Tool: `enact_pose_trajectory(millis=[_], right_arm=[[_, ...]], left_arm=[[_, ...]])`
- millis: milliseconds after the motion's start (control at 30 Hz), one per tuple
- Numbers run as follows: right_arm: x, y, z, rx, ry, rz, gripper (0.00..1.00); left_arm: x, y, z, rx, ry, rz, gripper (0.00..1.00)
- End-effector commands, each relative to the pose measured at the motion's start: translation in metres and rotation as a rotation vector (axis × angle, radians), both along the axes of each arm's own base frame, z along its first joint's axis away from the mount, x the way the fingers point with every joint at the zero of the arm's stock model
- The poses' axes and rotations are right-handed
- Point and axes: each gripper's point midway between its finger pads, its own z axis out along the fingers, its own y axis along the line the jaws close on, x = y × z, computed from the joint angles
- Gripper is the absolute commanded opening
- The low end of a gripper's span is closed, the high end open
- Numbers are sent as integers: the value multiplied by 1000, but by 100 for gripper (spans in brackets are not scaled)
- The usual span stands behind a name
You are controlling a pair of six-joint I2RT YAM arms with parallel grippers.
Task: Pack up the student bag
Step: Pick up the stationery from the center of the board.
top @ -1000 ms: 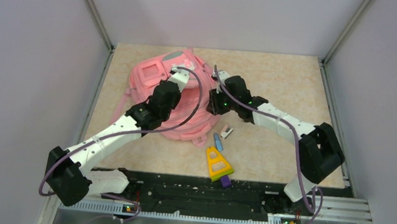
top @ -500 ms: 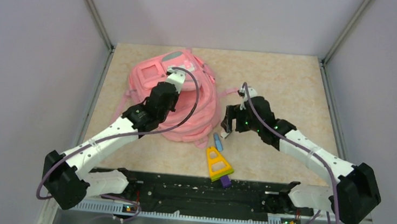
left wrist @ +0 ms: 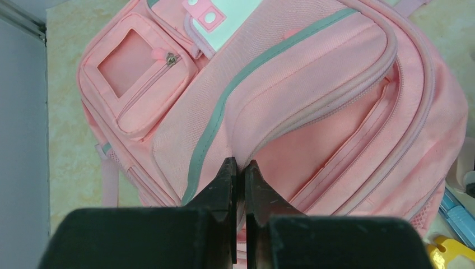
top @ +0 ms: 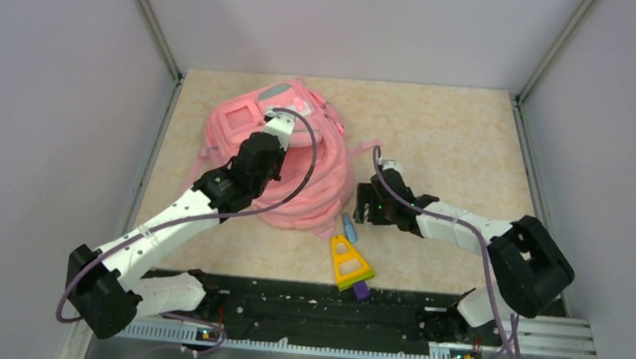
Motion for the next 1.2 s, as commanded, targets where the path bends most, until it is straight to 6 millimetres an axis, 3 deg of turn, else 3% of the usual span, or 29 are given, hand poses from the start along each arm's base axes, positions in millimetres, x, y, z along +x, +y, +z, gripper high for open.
enact_pose_trajectory(millis=[0, 233, 467, 600, 767, 933, 1067, 1167], right_arm=[[33, 27, 18, 16, -97, -11, 75], [41, 44, 4, -46, -116, 2, 72], [43, 28, -3, -135, -143, -17, 57], [39, 22, 0, -147, -155, -2, 43], [37, 18, 43, -110, -246, 38, 39], [29, 29, 119, 13, -386, 153, 39], [31, 57, 166, 132, -446, 240, 39], [36, 87, 185, 230, -470, 305, 39]], left_arm=[[6, -7, 50, -136, -132, 7, 0], [6, -6, 49, -127, -132, 13, 0], [7, -6, 47, -120, -128, 14, 0], [7, -6, 47, -118, -129, 16, 0], [6, -5, 49, -120, -134, 13, 0], [5, -2, 54, -123, -149, 21, 0], [4, -5, 57, -146, -148, 1, 0], [3, -6, 59, -160, -148, -10, 0]])
